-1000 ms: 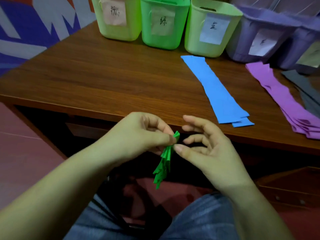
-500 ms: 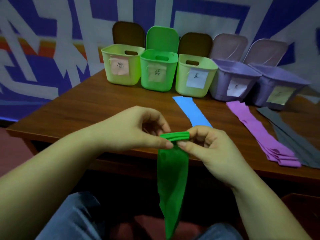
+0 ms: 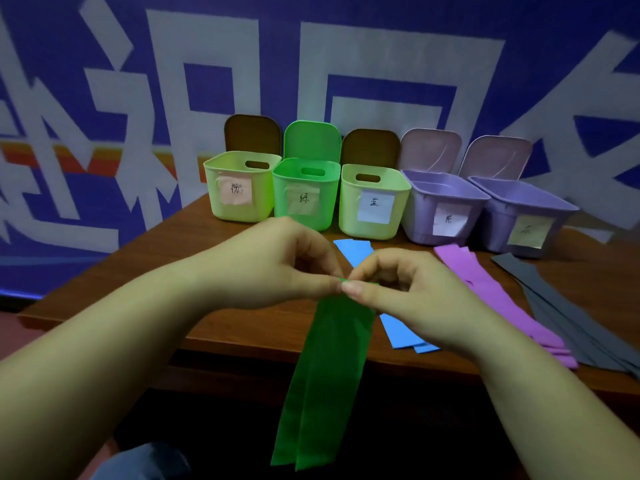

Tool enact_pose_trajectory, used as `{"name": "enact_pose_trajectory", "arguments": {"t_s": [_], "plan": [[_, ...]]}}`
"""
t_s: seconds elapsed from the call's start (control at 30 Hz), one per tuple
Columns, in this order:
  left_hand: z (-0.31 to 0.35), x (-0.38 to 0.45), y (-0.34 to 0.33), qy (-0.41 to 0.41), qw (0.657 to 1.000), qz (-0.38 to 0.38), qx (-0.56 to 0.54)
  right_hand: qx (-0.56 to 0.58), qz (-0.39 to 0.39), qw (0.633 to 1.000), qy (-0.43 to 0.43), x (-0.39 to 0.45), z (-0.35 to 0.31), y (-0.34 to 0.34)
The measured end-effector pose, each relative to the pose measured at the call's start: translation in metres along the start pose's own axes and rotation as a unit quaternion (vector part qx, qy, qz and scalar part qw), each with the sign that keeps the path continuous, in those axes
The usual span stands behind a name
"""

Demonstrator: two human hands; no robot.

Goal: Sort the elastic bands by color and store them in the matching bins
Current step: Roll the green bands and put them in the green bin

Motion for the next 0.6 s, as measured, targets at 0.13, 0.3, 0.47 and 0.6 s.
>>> {"name": "enact_pose_trajectory", "arguments": {"t_s": [0.13,0.3,0.47,0.6], "plan": [[-0.003,0.003,0.005,-0.017,1.0,0.011,-0.022,-0.024,-0.008,0.999,0.021,0.006,-0.014,0.008],[-0.018,-0.001,-0.016,0.021,0.939,-0.052,-0.341,0.013,-0.018,0.998,0.057,0.014,-0.03,0.006],[-0.024,0.008,-0.047,0.056,0.882,-0.068,-0.462,0.046,0.034,0.996,0.075,0.022,-0.034,0.011],[-0.025,0.016,-0.059,0.066,0.859,-0.022,-0.507,0.029,0.049,0.995,0.08,0.027,-0.032,0.018]]}}
Point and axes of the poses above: each hand's wrist, its own x-axis towards the middle knuckle, its own y-axis out of the back of the hand, z = x × y, the point moved 5 cm from there along x, towards the middle knuckle, and after that the axes turned 2 degrees about -y, right-handed, at the moved point
